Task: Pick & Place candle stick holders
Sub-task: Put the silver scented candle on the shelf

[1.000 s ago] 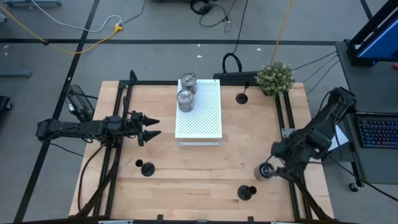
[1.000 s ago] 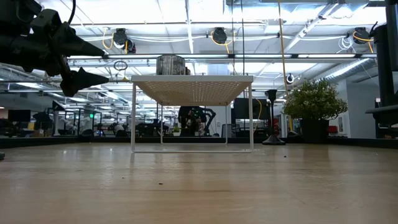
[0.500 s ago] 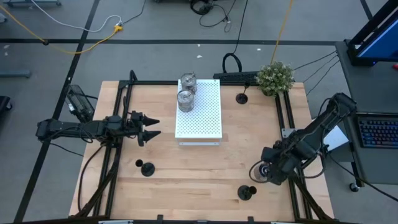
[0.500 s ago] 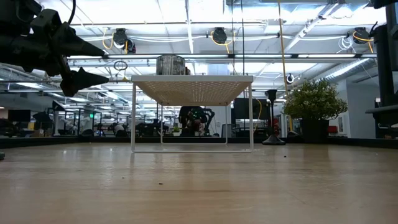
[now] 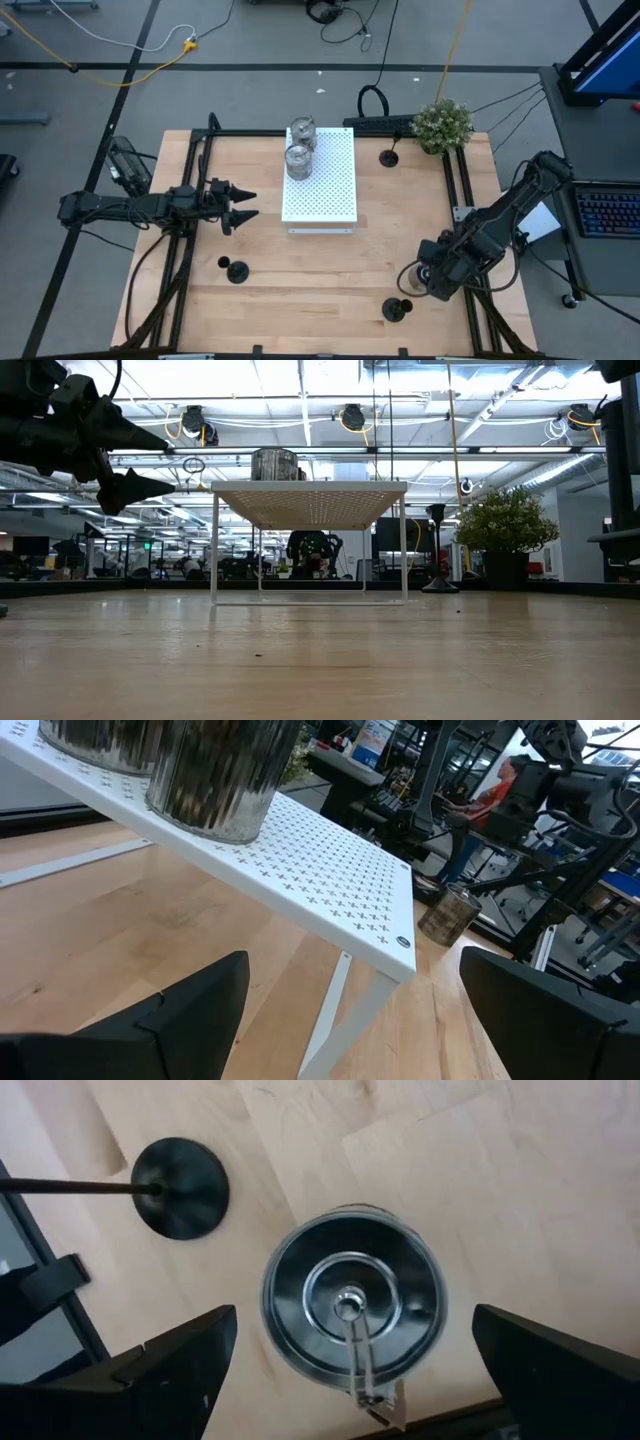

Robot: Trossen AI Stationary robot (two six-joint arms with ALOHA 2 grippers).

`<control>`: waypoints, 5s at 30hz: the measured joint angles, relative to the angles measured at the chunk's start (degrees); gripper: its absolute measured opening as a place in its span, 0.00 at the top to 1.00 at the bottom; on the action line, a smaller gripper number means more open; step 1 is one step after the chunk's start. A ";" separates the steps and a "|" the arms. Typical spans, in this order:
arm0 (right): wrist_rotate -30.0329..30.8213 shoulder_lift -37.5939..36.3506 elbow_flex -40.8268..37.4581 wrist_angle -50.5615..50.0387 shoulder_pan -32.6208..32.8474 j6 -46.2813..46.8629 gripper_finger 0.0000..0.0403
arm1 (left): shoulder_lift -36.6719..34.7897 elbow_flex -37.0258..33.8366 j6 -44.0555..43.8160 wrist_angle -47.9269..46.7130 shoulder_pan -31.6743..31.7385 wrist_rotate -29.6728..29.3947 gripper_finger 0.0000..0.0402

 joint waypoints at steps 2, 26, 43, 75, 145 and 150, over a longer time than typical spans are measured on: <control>-0.33 -0.02 -0.75 1.54 0.06 -0.10 0.02 | 0.00 0.00 0.00 0.00 -0.02 0.00 0.09; -2.71 -0.22 -3.61 4.27 0.50 -1.93 0.02 | 0.02 0.00 0.00 0.00 -0.02 0.00 0.09; -0.91 -0.16 -0.78 -1.94 0.50 -4.31 0.02 | 0.01 0.00 -0.01 0.00 0.00 0.00 0.09; 3.56 0.00 -7.52 7.30 3.28 -5.53 0.02 | 0.00 0.00 -0.02 0.02 0.00 0.00 0.09; 6.25 0.04 -19.00 20.62 -1.11 -11.98 0.20 | 0.00 0.00 -0.02 0.00 0.00 0.00 0.09; 4.95 0.00 -19.00 20.60 -1.14 -12.00 0.21 | 0.01 0.00 -0.02 0.01 -0.01 0.00 0.09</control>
